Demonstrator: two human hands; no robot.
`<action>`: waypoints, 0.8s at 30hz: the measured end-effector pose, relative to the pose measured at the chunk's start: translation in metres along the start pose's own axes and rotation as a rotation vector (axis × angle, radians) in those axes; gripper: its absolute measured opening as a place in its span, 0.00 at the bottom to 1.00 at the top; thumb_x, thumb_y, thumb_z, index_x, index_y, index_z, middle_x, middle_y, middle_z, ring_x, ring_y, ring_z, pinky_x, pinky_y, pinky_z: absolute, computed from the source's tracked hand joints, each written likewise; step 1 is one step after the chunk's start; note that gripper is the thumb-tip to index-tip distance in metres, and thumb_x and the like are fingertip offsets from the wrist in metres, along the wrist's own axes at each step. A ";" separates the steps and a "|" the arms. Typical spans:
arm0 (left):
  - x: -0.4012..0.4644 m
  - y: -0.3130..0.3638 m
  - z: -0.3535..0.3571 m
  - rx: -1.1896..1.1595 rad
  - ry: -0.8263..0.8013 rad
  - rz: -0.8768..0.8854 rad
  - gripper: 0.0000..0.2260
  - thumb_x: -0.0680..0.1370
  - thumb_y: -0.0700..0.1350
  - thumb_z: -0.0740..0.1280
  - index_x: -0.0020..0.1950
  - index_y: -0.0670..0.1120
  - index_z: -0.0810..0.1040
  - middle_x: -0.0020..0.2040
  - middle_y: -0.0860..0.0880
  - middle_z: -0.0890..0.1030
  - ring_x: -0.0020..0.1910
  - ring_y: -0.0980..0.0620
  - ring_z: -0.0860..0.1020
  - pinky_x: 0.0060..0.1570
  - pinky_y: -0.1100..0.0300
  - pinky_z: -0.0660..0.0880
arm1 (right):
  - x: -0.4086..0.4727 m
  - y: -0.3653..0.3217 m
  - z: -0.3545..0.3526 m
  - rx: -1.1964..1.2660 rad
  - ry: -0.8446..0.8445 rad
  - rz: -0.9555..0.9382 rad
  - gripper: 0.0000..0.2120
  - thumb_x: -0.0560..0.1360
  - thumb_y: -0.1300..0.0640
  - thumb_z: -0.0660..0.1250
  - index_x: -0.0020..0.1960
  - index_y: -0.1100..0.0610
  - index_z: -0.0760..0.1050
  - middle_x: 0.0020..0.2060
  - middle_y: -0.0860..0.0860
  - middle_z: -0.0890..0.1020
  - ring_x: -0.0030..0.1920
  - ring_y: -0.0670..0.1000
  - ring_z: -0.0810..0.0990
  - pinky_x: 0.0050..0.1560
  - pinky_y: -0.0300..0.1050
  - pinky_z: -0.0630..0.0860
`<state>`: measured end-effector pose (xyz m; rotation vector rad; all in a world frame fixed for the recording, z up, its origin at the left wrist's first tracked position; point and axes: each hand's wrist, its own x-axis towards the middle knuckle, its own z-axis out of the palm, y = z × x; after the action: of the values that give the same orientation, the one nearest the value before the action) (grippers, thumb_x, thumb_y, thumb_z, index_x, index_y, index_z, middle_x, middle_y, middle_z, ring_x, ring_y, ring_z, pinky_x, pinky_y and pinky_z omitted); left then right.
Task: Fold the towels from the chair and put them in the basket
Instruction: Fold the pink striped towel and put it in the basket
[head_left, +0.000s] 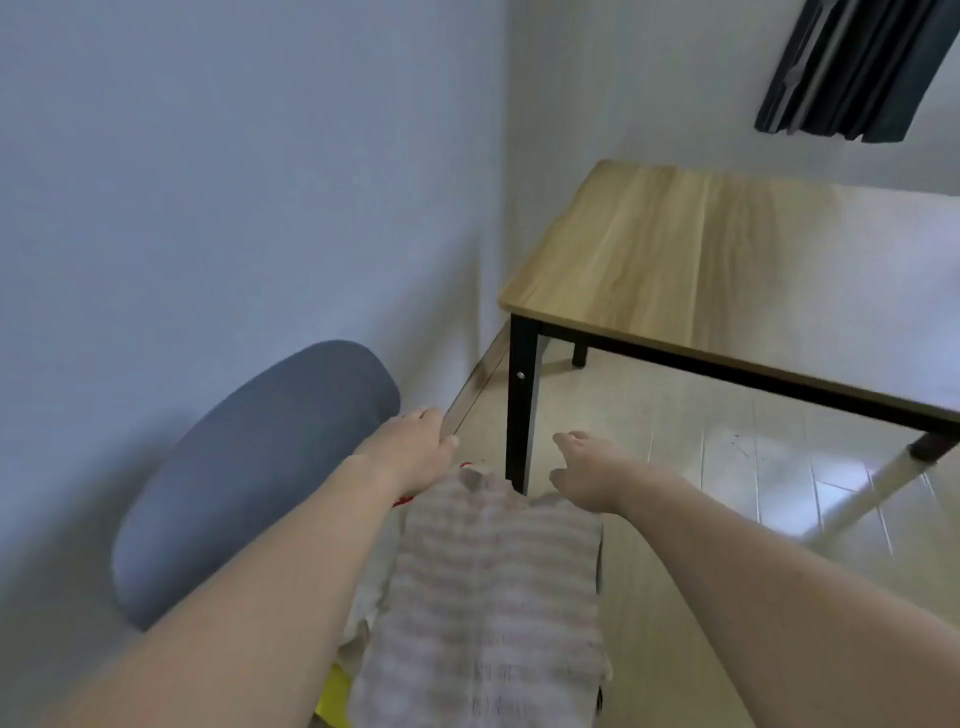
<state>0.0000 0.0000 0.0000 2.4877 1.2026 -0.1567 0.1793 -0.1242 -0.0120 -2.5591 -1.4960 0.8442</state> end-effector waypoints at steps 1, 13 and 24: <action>0.004 -0.004 0.016 0.003 -0.016 -0.010 0.24 0.82 0.52 0.51 0.75 0.42 0.59 0.76 0.44 0.62 0.73 0.44 0.62 0.70 0.49 0.62 | 0.008 0.004 0.015 0.005 -0.015 0.000 0.27 0.81 0.55 0.55 0.77 0.57 0.53 0.75 0.54 0.60 0.74 0.58 0.60 0.72 0.53 0.62; 0.099 -0.046 0.167 -0.085 -0.010 0.014 0.22 0.81 0.40 0.51 0.75 0.53 0.63 0.73 0.51 0.68 0.69 0.48 0.68 0.60 0.60 0.64 | 0.130 0.073 0.147 -0.088 0.011 0.071 0.17 0.81 0.57 0.49 0.67 0.58 0.67 0.66 0.55 0.71 0.64 0.57 0.71 0.66 0.51 0.68; 0.124 -0.064 0.192 0.224 0.102 0.097 0.16 0.82 0.47 0.51 0.66 0.50 0.72 0.64 0.49 0.70 0.63 0.47 0.64 0.65 0.50 0.66 | 0.145 0.093 0.164 -0.241 0.036 0.044 0.31 0.78 0.35 0.41 0.77 0.46 0.54 0.76 0.47 0.59 0.77 0.52 0.54 0.72 0.64 0.38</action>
<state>0.0406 0.0550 -0.2275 2.7728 1.1562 -0.1473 0.2287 -0.0897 -0.2419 -2.7675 -1.6280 0.6542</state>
